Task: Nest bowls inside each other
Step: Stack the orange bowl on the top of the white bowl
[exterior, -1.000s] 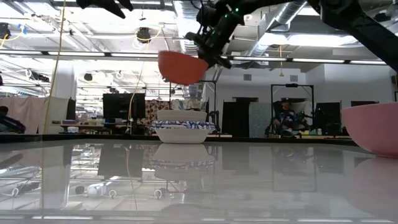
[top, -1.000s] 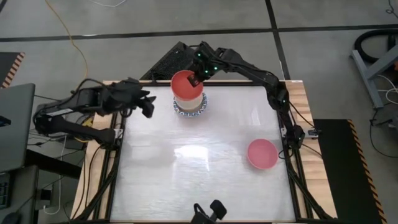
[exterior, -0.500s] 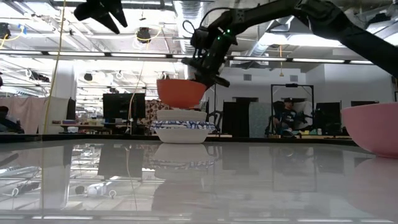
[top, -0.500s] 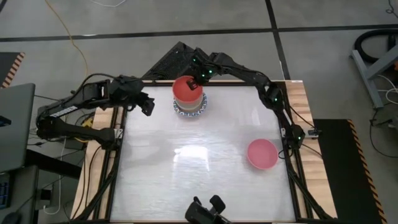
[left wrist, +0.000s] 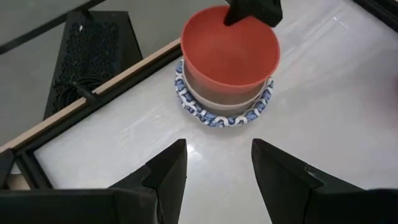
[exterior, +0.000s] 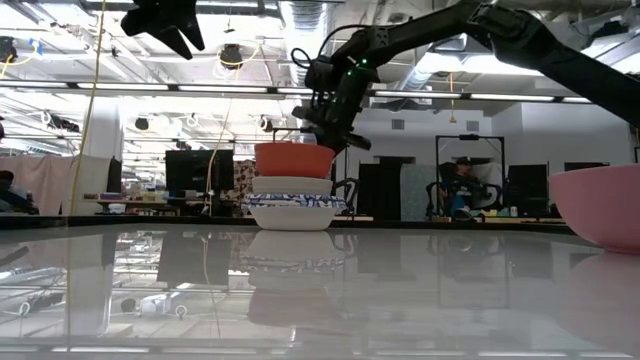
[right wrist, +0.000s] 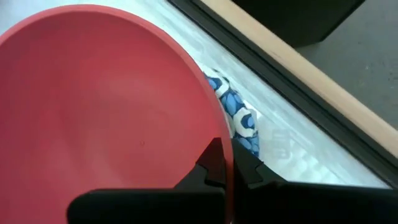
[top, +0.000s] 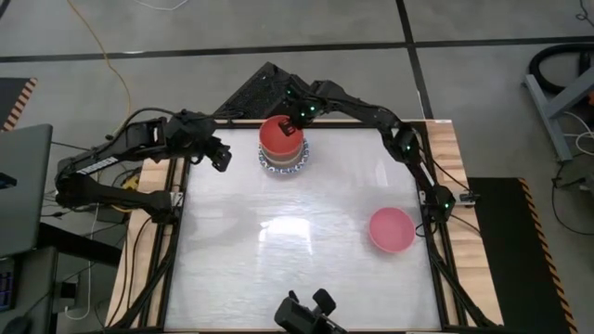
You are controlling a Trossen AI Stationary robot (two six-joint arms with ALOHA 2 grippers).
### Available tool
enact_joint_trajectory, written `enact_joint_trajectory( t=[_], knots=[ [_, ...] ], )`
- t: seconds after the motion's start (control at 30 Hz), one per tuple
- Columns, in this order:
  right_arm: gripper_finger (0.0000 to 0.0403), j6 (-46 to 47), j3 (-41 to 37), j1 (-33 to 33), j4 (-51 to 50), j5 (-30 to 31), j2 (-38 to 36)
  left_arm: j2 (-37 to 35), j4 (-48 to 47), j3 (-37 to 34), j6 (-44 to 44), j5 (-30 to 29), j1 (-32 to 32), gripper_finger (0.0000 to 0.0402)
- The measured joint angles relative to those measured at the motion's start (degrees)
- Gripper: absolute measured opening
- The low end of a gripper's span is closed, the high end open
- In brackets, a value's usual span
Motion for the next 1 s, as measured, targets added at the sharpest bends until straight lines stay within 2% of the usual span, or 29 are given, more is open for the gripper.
enact_joint_trajectory(
  t=[0.3, 0.87, 1.0],
  knots=[
    [0.0008, -0.86, 0.03, 0.15, 0.28, 2.67, -0.01, -0.02, 0.01, 0.00, 0.00, -0.09, 0.08, 0.0169],
    [0.0008, -1.98, -0.02, 0.18, 1.26, 2.59, -0.01, -0.02, 0.02, 0.00, 0.11, -0.15, 0.08, 0.0169],
    [0.0008, -2.04, -3.73, 0.68, 3.31, 2.58, -0.14, -0.02, 0.02, 0.00, 0.16, -0.28, 0.08, 0.0169]
  ],
)
